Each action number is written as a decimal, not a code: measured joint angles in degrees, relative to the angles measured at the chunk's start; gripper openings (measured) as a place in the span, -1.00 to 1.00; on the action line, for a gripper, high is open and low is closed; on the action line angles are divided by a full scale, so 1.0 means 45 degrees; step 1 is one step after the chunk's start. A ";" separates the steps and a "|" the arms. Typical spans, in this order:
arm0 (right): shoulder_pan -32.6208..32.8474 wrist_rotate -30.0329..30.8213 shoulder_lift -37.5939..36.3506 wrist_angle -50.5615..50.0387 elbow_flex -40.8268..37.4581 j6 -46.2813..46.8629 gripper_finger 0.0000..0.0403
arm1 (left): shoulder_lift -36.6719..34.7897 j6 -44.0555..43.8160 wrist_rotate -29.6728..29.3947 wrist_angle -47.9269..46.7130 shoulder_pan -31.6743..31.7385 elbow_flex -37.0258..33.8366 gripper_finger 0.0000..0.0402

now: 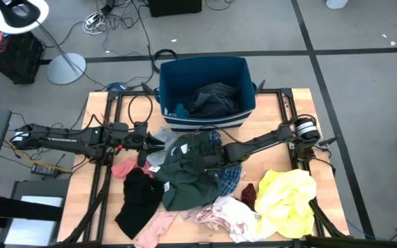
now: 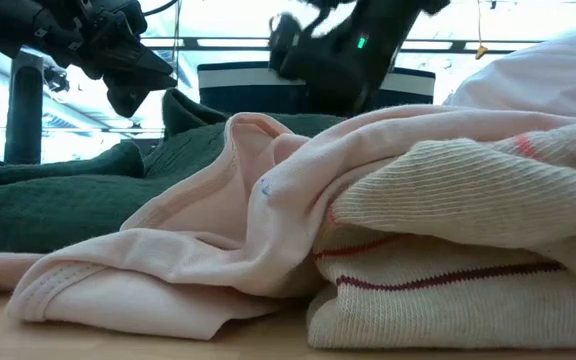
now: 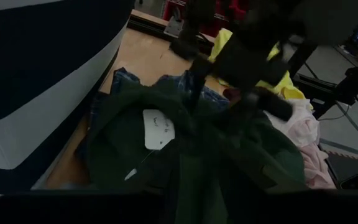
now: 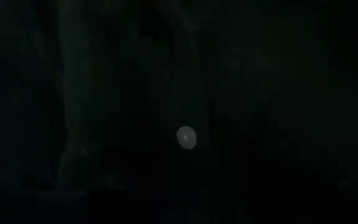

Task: Sort clothes
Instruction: Put the green shirt into the blue laundry bin

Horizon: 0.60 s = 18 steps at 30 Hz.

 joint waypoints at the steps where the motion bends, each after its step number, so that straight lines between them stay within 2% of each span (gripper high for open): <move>1: -0.0110 -0.0074 0.0184 0.0046 0.0000 0.0056 -0.15 | 0.0000 0.0000 0.0000 0.0005 0.0001 0.0000 -0.48; 3: -0.0268 -0.0268 0.0467 0.0058 0.0005 0.0093 -0.36 | -0.0003 -0.0001 0.0000 0.0000 0.0000 0.0000 -0.48; 6: -0.0366 -0.0557 0.0482 -0.0176 0.0007 0.0019 -0.83 | -0.0003 -0.0005 0.0000 0.0004 0.0000 0.0000 -0.48; 7: -0.0383 -0.0604 0.0383 -0.0303 0.0010 -0.0031 -0.90 | 0.0000 -0.0005 0.0000 0.0001 0.0001 0.0000 -0.48; 11: -0.0386 -0.0111 -0.0633 -0.1511 0.0000 0.0207 -0.92 | -0.0003 0.0016 0.0000 -0.0006 0.0001 0.0000 -0.48; 18: -0.0004 0.1293 -0.3773 -0.2683 0.0000 0.0853 -0.96 | -0.0003 0.0063 0.0000 0.0002 0.0005 0.0000 -0.48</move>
